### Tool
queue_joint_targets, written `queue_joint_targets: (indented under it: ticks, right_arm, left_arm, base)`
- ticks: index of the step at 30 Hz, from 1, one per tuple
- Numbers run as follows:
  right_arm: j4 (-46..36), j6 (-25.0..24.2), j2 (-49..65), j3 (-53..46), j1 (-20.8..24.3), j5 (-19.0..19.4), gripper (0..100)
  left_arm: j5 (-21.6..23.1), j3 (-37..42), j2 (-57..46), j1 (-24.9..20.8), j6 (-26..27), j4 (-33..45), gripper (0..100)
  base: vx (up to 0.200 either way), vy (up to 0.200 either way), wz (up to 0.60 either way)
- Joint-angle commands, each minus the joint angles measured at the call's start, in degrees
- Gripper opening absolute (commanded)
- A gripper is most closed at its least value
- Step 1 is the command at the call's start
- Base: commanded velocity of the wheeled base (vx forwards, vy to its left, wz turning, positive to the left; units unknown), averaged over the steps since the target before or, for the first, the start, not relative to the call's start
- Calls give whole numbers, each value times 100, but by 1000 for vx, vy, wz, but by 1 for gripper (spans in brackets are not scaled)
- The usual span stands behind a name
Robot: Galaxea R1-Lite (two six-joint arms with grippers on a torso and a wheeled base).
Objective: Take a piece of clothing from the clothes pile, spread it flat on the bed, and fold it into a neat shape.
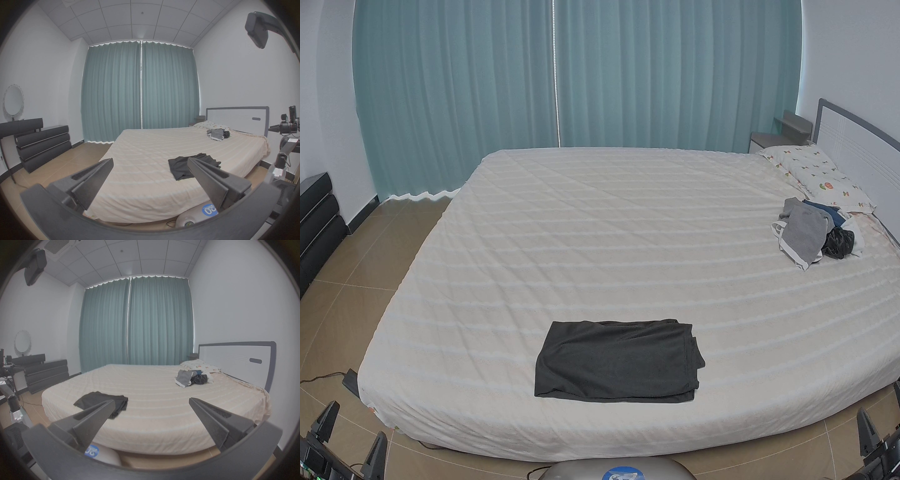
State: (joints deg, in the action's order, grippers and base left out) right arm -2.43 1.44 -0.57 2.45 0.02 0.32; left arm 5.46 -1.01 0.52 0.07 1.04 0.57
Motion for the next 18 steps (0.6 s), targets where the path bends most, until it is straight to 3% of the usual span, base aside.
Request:
queue_joint_targets:
  ticks: [1, 18]
  right_arm:
    - [225, -30, 57, -245, -2, 100, 100]
    - [234, -47, 57, -245, 15, 127, 100]
  left_arm:
    - [-186, 75, -26, 1, -7, 48, 100]
    - [-300, 84, -35, 1, -25, 48, 100]
  base:
    - [0, 0, 0]
    - [0, 0, 0]
